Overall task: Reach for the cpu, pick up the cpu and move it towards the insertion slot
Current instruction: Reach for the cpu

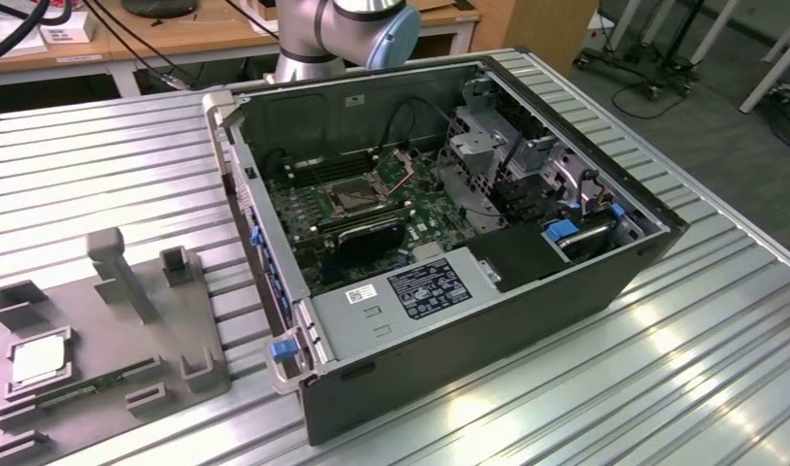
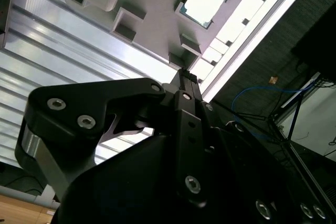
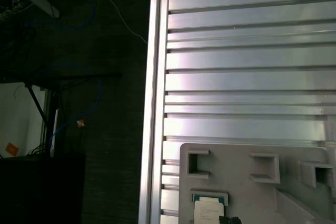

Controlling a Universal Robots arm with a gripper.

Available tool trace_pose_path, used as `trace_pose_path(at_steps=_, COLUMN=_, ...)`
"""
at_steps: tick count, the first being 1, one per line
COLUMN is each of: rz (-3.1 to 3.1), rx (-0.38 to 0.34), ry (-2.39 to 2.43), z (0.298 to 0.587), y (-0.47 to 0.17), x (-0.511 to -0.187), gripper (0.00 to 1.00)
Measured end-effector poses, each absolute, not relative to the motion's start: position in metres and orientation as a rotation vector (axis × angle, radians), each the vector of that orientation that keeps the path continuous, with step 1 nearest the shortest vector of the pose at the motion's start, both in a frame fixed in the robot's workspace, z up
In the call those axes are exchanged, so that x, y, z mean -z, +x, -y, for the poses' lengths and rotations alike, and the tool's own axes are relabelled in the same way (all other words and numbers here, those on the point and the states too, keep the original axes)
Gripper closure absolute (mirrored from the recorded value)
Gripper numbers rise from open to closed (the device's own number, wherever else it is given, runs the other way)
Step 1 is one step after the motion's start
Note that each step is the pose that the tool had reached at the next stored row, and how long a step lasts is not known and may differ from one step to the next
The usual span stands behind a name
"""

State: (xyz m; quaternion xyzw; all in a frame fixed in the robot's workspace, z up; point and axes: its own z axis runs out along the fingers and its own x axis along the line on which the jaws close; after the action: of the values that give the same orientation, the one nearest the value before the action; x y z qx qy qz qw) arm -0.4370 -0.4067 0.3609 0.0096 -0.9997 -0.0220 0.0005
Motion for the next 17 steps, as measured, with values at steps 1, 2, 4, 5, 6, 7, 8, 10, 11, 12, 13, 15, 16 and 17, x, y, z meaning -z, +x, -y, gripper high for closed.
trace_pose_path(at_steps=1, rz=3.14, rx=0.069, ry=0.03, z=0.4067, y=-0.437, x=-0.3609, gripper=0.89)
trace_pose_path(at_steps=2, rz=3.14, rx=0.069, ry=0.03, z=0.4067, y=-0.4371, x=-0.3609, gripper=0.89)
trace_pose_path(at_steps=4, rz=3.14, rx=0.069, ry=0.03, z=0.4067, y=-0.4372, x=-0.3609, gripper=0.89)
trace_pose_path(at_steps=5, rz=3.14, rx=0.069, ry=0.03, z=0.4067, y=-0.4372, x=-0.3609, gripper=0.89)
trace_pose_path(at_steps=6, rz=3.14, rx=0.069, ry=0.03, z=0.4067, y=-0.4373, x=-0.3609, gripper=0.89)
trace_pose_path(at_steps=7, rz=3.14, rx=0.069, ry=0.03, z=0.4067, y=-0.4374, x=-0.3608, gripper=0.89)
trace_pose_path(at_steps=8, rz=3.14, rx=0.069, ry=0.03, z=0.4067, y=-0.4378, x=-0.3609, gripper=0.89)
trace_pose_path(at_steps=10, rz=3.14, rx=0.069, ry=0.03, z=0.4067, y=-0.4393, x=-0.3608, gripper=0.89)
trace_pose_path(at_steps=11, rz=3.14, rx=0.069, ry=0.03, z=0.4067, y=-0.4402, x=-0.3606, gripper=0.89)
trace_pose_path(at_steps=12, rz=3.14, rx=0.069, ry=0.03, z=0.4067, y=-0.4412, x=-0.3605, gripper=0.89)
trace_pose_path(at_steps=13, rz=3.14, rx=0.069, ry=0.03, z=0.4067, y=-0.442, x=-0.3602, gripper=0.89)
trace_pose_path(at_steps=15, rz=3.14, rx=0.069, ry=0.03, z=0.4067, y=-0.4436, x=-0.3596, gripper=0.89)
trace_pose_path(at_steps=16, rz=3.14, rx=0.069, ry=0.03, z=0.4067, y=-0.4446, x=-0.3593, gripper=0.89)
trace_pose_path(at_steps=17, rz=3.14, rx=0.069, ry=0.03, z=0.4067, y=-0.4455, x=-0.3589, gripper=0.89)
